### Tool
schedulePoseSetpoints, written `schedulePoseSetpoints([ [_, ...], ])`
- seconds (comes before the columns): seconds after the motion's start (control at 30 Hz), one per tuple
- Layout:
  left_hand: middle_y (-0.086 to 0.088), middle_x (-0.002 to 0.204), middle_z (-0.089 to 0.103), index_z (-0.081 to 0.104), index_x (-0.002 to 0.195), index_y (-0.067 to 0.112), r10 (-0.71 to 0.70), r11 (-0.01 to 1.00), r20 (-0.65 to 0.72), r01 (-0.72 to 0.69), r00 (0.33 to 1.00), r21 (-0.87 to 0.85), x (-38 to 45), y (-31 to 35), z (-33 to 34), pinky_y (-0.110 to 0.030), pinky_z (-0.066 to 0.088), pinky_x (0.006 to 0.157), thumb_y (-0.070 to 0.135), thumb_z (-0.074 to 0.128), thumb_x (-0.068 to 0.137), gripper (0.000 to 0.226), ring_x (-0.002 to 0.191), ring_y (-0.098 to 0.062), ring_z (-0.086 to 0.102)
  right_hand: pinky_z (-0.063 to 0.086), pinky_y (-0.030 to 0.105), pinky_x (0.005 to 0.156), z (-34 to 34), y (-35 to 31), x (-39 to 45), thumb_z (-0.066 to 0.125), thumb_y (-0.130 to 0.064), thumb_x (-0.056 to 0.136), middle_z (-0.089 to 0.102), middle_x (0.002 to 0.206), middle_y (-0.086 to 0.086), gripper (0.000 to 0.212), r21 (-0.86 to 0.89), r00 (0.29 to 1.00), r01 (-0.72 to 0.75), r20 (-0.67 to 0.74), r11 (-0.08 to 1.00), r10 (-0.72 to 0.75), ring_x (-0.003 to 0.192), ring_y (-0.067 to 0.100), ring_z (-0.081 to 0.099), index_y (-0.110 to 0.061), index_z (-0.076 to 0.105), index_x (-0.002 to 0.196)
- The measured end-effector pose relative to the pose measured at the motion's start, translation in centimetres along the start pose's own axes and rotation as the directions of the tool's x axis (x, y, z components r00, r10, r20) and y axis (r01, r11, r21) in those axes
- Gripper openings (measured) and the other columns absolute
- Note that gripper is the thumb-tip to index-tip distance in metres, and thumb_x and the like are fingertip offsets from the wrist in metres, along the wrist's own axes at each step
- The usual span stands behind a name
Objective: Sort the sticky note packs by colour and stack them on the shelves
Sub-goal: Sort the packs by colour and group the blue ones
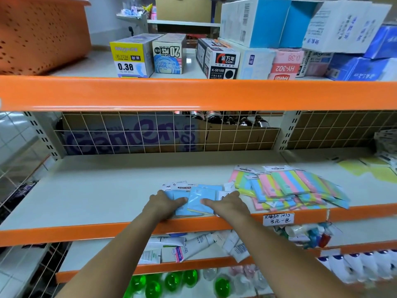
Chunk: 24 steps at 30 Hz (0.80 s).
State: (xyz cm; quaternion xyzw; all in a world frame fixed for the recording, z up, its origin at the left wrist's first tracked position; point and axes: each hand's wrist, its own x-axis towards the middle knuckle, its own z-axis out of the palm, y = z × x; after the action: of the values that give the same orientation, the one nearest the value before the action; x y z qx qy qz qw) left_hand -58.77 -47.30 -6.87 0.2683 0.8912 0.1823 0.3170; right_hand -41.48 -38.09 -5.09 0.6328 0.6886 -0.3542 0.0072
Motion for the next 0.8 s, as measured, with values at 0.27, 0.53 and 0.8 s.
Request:
schedulePoseSetpoints([
  [0.27, -0.012, 0.136, 0.043, 0.037, 0.139, 0.015, -0.006, 0.998, 0.011, 0.005, 1.000, 0.070, -0.2, 0.0, 0.1, -0.039, 0.044, 0.098, 0.081, 0.054, 0.067, 0.100, 0.121, -0.028, 0.049, 0.046, 0.032, 0.090, 0.0, -0.6, -0.1, 0.060, -0.085, 0.061, 0.051, 0.140, 0.004, 0.124, -0.040, 0.998, -0.063, -0.010, 0.997, 0.063, 0.125, 0.025, 0.051, -0.006, 0.020, 0.148],
  [0.53, -0.011, 0.131, 0.040, 0.041, 0.137, 0.017, 0.013, 0.988, -0.045, -0.006, 0.999, 0.154, -0.8, 1.2, 0.0, -0.038, 0.043, 0.098, 0.077, 0.054, 0.072, 0.090, 0.120, -0.028, 0.048, 0.040, 0.032, 0.089, -0.5, -0.1, 0.1, 0.032, -0.049, 0.098, 0.054, 0.134, 0.007, 0.053, -0.180, 1.000, 0.025, 0.013, 0.983, -0.023, 0.120, 0.025, 0.052, -0.012, 0.050, 0.131],
  [0.8, -0.010, 0.130, 0.038, 0.041, 0.136, 0.020, -0.010, 0.980, -0.104, 0.031, 0.994, 0.196, -1.4, 1.4, -0.2, -0.038, 0.044, 0.097, 0.079, 0.051, 0.072, 0.087, 0.119, -0.027, 0.048, 0.037, 0.027, 0.074, -0.7, 1.2, 0.7, 0.033, -0.023, 0.095, 0.058, 0.123, 0.009, 0.037, -0.124, 1.000, 0.013, -0.021, 0.992, -0.016, 0.092, 0.023, 0.049, -0.009, 0.060, 0.115],
])
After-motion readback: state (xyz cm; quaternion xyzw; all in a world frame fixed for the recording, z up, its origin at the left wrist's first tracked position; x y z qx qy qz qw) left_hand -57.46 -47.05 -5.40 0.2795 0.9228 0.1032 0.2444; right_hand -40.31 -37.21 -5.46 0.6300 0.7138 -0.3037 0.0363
